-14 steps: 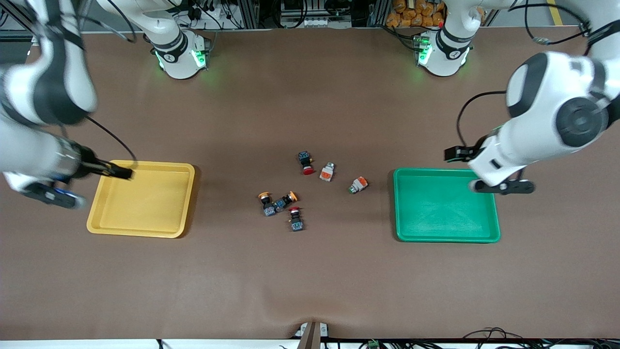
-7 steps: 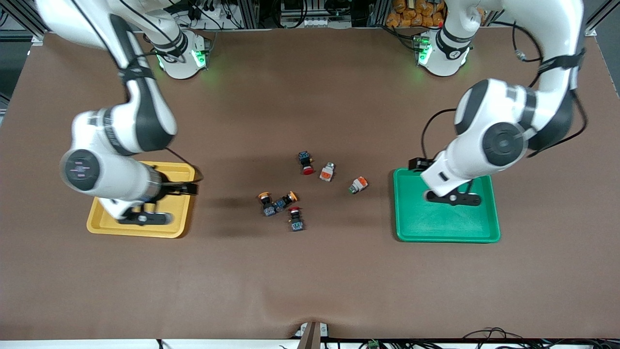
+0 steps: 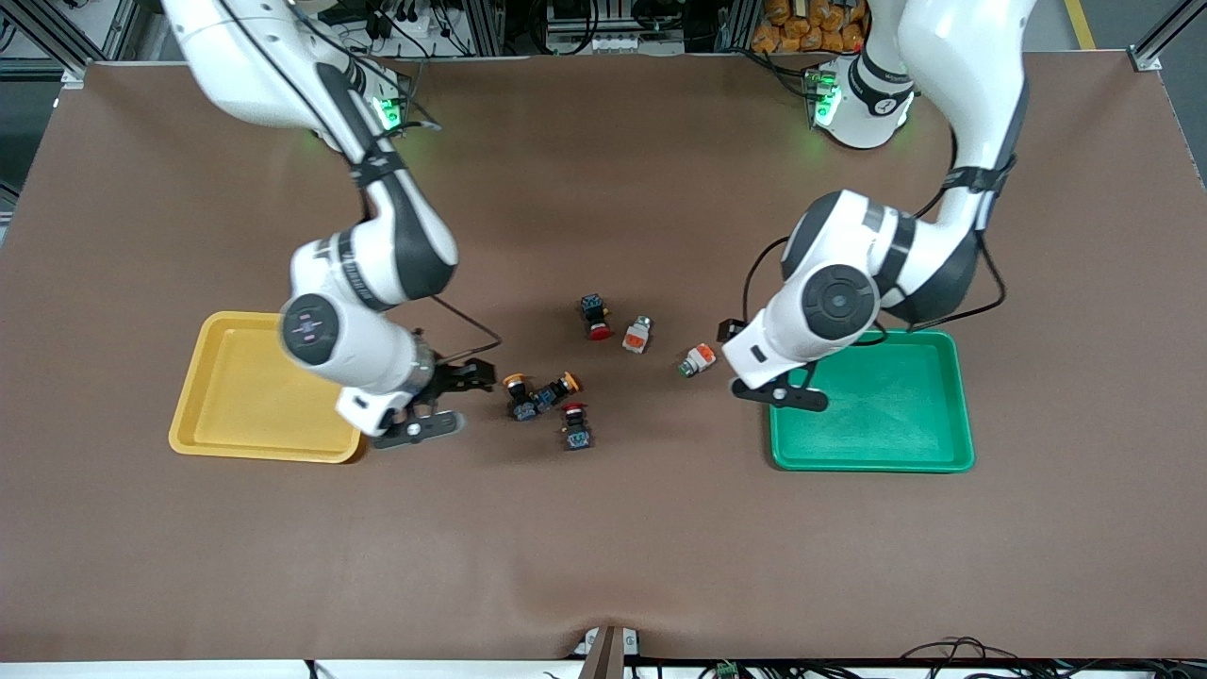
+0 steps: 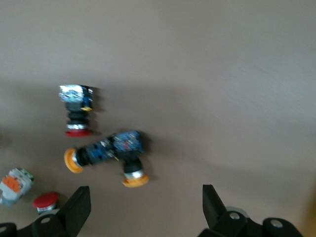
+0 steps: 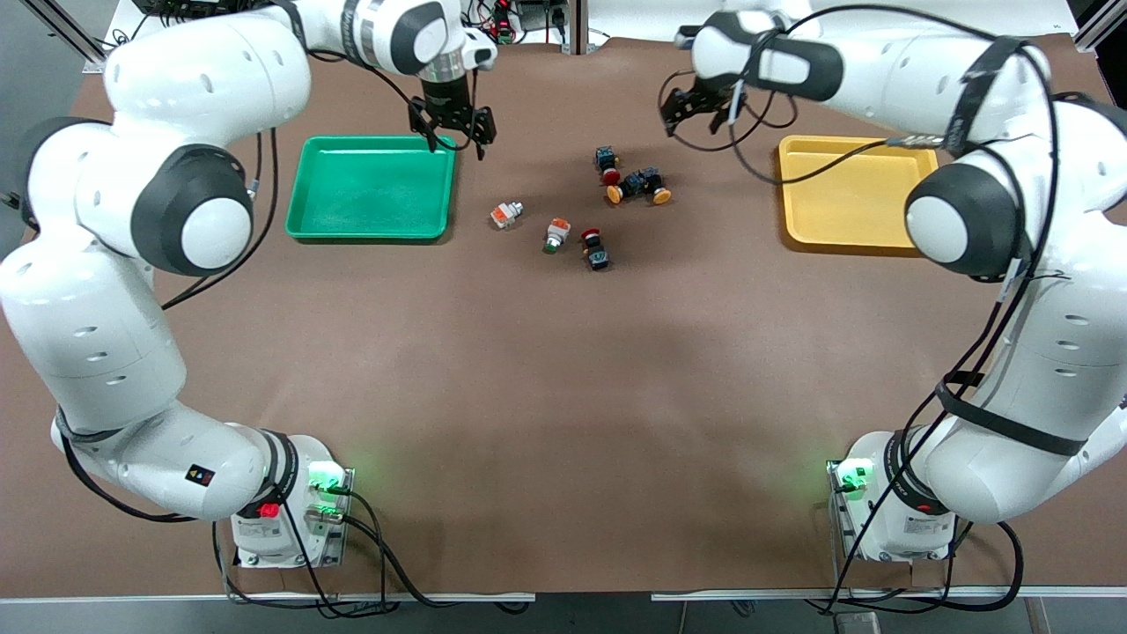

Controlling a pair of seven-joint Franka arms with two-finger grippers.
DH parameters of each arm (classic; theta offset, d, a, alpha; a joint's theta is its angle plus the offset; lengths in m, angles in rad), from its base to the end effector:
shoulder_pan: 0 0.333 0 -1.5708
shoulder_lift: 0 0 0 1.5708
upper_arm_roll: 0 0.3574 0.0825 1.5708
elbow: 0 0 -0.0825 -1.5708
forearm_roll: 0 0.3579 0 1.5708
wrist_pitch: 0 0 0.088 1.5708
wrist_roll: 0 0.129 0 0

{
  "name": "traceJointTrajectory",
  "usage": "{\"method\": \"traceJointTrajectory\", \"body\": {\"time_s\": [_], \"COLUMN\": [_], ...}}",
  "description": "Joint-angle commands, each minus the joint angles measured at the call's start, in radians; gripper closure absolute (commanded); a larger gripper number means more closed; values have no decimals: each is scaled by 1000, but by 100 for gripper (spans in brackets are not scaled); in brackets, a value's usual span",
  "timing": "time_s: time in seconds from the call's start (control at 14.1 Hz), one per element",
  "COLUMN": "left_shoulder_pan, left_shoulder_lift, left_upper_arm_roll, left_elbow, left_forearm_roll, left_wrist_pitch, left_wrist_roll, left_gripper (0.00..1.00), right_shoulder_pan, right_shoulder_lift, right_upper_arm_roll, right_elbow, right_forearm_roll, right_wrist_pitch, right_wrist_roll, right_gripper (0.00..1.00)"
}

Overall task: Place green and yellow buttons in trays
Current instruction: 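Reach the right gripper to a yellow button while the left gripper reaches a green button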

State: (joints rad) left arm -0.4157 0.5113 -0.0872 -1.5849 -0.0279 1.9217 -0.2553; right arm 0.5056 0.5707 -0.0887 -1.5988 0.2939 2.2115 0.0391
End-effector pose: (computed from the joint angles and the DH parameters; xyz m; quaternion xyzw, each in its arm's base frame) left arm 0.5829 -0.3140 0.3551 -0.9892 0.1134 0.0928 0.0000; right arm 0.6291 0.3054 0.3328 -0.9890 -0.1102 -0.0008 0.0985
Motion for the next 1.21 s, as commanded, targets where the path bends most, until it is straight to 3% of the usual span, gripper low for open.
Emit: {"method": "traceJointTrajectory", "body": {"time_s": [0.0, 0.43, 0.78, 1.14], "left_shoulder_pan": [-57, -54, 0, -9], "left_shoulder_lift": [12, -7, -34, -1], "left_upper_arm_roll": [3, -29, -52, -63], "left_elbow": [-41, -280, -380, -382], "left_forearm_roll": [25, 69, 65, 62], "left_wrist_pitch": [107, 485, 580, 649], "left_wrist_roll": [21, 106, 228, 228], "left_gripper": [0, 0, 0, 0], "right_shoulder_pan": [34, 44, 76, 94], "right_shoulder_lift": [27, 70, 106, 130], "right_upper_arm_roll": [-10, -11, -10, -10], "right_elbow": [-33, -61, -109, -109], "right_forearm_roll": [13, -16, -12, -4], "right_wrist_pitch": [89, 102, 226, 240], "right_wrist_roll": [-25, -56, -44, -42], "right_gripper": [0, 0, 0, 0]}}
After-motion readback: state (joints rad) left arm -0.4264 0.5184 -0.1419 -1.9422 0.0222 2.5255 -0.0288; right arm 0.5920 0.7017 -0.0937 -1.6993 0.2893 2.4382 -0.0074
